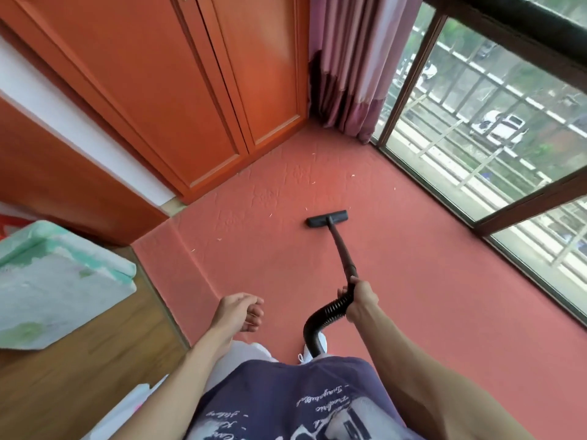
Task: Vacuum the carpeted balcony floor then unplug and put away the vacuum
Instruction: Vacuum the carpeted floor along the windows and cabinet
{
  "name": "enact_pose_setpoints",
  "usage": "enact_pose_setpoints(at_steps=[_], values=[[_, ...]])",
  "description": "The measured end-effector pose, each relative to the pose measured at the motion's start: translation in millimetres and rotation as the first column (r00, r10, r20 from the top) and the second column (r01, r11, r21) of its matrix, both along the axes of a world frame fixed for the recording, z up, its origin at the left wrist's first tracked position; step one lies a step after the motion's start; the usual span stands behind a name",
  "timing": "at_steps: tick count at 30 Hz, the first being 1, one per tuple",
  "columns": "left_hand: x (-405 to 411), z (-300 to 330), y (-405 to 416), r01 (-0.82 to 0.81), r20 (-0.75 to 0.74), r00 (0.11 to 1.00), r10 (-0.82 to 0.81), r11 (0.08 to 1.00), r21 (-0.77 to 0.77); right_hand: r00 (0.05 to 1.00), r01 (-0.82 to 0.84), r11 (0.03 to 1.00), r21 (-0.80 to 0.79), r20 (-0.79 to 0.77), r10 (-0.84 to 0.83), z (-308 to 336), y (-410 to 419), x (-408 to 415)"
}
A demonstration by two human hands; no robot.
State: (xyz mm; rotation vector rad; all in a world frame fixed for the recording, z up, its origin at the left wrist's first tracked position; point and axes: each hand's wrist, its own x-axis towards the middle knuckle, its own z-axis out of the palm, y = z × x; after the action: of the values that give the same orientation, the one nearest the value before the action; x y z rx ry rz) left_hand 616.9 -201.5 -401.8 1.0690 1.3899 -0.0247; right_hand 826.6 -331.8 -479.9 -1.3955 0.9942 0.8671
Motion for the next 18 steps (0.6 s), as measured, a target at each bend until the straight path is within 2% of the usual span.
enact_pose_setpoints(at_steps=[3, 9, 18], values=[[17.8, -1.8, 23.1, -0.001, -0.009, 1.0, 0.001, 1.0, -0.011, 0.996, 0.092, 0.995, -0.035, -0.013, -0.092, -4.4, 8.0, 9.6], [57.3, -10.8, 84.8, 0.11, -0.023, 0.994, -0.111, 0.994, -0.02, 0.972, 0.231, 0.969, -0.09, 0.051, -0.228, -11.4, 37.7, 29.1], [137.3, -17.9, 210.6, 0.31, 0.018, 0.951, -0.31, 0.951, -0.021, 0.965, 0.254, 0.949, -0.186, 0.123, -0.234, -6.0, 89.8, 75.1]])
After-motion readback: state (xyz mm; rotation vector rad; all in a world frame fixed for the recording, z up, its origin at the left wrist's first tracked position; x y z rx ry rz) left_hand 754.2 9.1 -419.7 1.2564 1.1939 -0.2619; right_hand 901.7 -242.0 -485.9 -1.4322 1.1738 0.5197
